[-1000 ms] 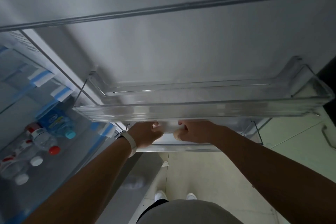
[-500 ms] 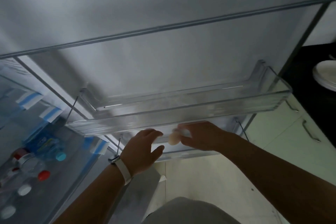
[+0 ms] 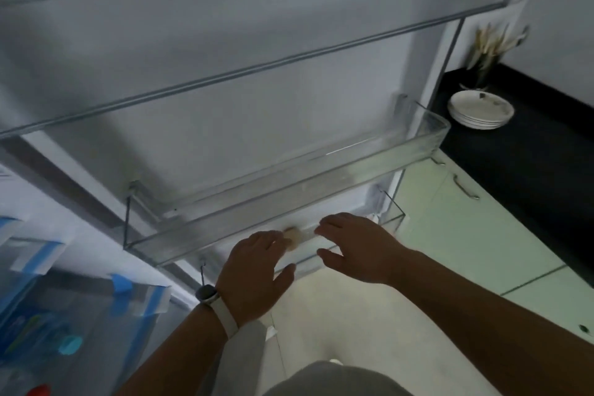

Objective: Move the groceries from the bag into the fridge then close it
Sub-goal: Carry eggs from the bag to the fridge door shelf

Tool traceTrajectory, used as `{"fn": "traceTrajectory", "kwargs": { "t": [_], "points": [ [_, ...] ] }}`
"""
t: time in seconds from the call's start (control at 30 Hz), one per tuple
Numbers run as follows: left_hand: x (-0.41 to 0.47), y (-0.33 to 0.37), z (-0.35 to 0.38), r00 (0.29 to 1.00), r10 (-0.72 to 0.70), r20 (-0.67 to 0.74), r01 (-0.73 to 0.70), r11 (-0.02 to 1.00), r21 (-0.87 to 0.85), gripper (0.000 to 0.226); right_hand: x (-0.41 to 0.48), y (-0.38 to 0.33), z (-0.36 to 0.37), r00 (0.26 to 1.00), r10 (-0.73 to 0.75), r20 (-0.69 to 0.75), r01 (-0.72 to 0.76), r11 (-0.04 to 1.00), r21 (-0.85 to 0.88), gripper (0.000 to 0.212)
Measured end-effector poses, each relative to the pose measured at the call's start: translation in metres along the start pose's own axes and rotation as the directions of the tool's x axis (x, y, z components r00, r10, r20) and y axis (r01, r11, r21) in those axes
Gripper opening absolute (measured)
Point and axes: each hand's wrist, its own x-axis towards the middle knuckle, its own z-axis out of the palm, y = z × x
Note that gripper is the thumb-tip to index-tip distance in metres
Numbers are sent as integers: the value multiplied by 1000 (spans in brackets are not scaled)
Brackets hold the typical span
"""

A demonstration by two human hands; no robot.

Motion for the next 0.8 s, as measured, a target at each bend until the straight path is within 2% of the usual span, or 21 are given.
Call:
{"fn": "traceTrajectory", "kwargs": {
  "t": [0.13,0.4,0.53,0.67,0.8],
  "points": [
    [-11,-7,-3,997,74,4,-75,997,2,43,-22,-25,4,995,97,-11,-98,991,-96,48],
    [-33,1,11,967,253,-23,-254,964,-73,45,-79,-68,27,948,318,-1,-315,940,-128,50],
    [-35,20,24,941,337,-7,-335,934,-119,43,-112,-81,22,905,425,-6,-419,890,-180,51],
    [-29,56,32,894,448,24,-440,886,-147,43,-156,-91,9,855,514,-72,-515,821,-248,52],
    [-27,106,37,844,534,39,-522,837,-167,44,-211,-98,3,776,617,-130,-627,734,-261,52]
  ]
}}
